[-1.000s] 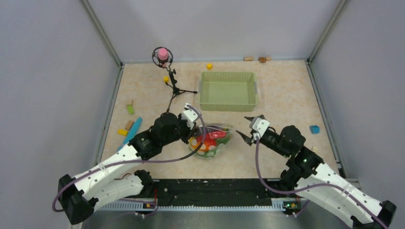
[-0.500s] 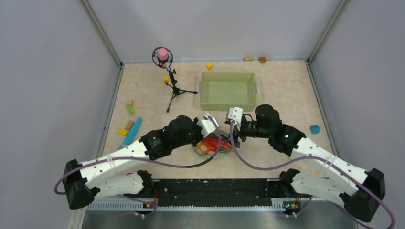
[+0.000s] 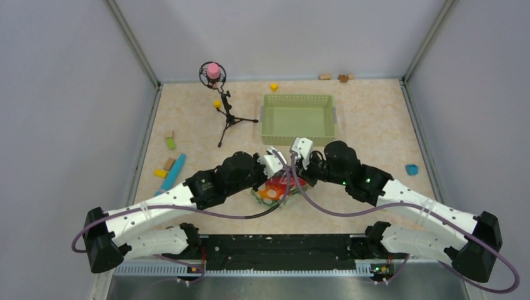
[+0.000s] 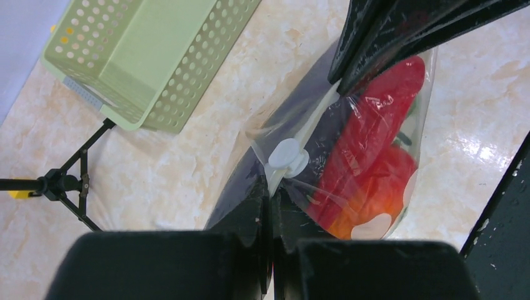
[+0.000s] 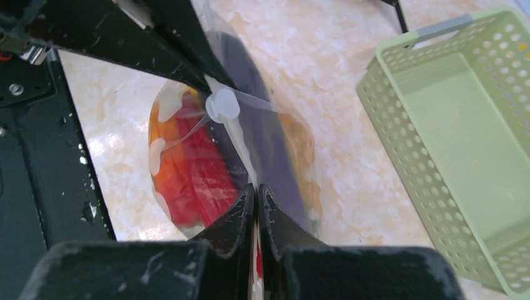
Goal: Place the food in the zip-top bag and seal the zipper
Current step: Zip the zipper food storage bag at the center of the board.
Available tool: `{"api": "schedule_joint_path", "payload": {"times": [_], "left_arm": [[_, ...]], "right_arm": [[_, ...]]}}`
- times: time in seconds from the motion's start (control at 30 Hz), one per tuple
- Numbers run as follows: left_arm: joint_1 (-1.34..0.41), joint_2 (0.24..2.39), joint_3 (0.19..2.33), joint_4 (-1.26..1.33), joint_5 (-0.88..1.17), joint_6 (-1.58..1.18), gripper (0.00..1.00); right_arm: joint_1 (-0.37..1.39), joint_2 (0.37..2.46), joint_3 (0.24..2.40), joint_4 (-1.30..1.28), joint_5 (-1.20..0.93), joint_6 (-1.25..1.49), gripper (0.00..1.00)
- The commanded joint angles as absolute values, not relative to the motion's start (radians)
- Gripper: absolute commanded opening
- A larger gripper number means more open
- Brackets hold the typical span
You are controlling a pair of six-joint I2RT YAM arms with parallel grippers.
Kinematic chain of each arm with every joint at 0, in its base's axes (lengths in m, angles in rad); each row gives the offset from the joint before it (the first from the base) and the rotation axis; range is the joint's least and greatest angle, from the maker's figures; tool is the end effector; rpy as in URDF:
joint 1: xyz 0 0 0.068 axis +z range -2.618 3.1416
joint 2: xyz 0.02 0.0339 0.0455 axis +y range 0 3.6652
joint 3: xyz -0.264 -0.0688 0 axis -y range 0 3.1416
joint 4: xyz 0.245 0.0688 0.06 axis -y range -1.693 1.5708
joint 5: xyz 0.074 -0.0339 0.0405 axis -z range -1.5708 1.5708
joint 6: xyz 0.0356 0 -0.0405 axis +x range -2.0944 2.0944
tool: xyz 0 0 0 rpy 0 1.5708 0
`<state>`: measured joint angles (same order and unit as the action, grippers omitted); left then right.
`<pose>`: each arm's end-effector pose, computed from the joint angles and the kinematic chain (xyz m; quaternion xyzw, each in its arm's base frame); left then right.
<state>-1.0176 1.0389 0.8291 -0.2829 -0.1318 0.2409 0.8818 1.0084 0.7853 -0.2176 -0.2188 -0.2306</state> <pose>0.1272 -0.1971 0.2970 0.4767 0.7122 -0.1416 0.4955 0.1401 0.1823 0.2948 -0.4929 0.6821 0.2576 0.4748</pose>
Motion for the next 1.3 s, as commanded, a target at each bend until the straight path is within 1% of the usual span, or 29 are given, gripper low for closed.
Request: {"api": "schedule_joint_path", "payload": {"times": [0.0, 0.43, 0.67, 0.87, 0.93, 1.03, 1.13, 1.2, 1.27], "left_arm": [[-1.021, 0.987, 0.833, -0.21, -0.199, 0.203, 0.0], [-1.021, 0.942, 0.812, -0.238, -0.195, 0.16, 0.0], [-1.022, 0.93, 0.804, -0.252, -0.199, 0.157, 0.0], [-1.021, 0.916, 0.795, -0.242, -0.156, 0.163, 0.0], [-1.021, 0.914, 0.791, -0.228, -0.137, 0.161, 0.0], [-1.021, 0.918, 0.79, -0.211, -0.091, 0.154, 0.0], [-1.022, 0.928, 0.799, -0.21, -0.063, 0.127, 0.0], [-1.021, 0.935, 0.801, -0.211, -0.034, 0.115, 0.0], [-1.021, 0.953, 0.812, -0.226, -0.008, 0.095, 0.0]], "right_arm": [[0.887, 0.934, 0.771, -0.263, 0.004, -0.194, 0.0], [0.887, 0.956, 0.732, -0.365, 0.341, -0.203, 0.0], [0.877, 0.976, 0.742, -0.412, 0.437, -0.214, 0.0], [0.873, 0.914, 0.737, -0.395, 0.472, -0.203, 0.0], [0.873, 0.884, 0.728, -0.365, 0.402, -0.226, 0.15], [0.873, 0.82, 0.703, -0.314, 0.172, -0.299, 0.33], [0.873, 0.747, 0.663, -0.211, -0.043, -0.366, 0.49], [0.873, 0.71, 0.631, -0.124, -0.186, -0.415, 0.56], [0.874, 0.699, 0.586, 0.006, -0.337, -0.441, 0.59]]}}
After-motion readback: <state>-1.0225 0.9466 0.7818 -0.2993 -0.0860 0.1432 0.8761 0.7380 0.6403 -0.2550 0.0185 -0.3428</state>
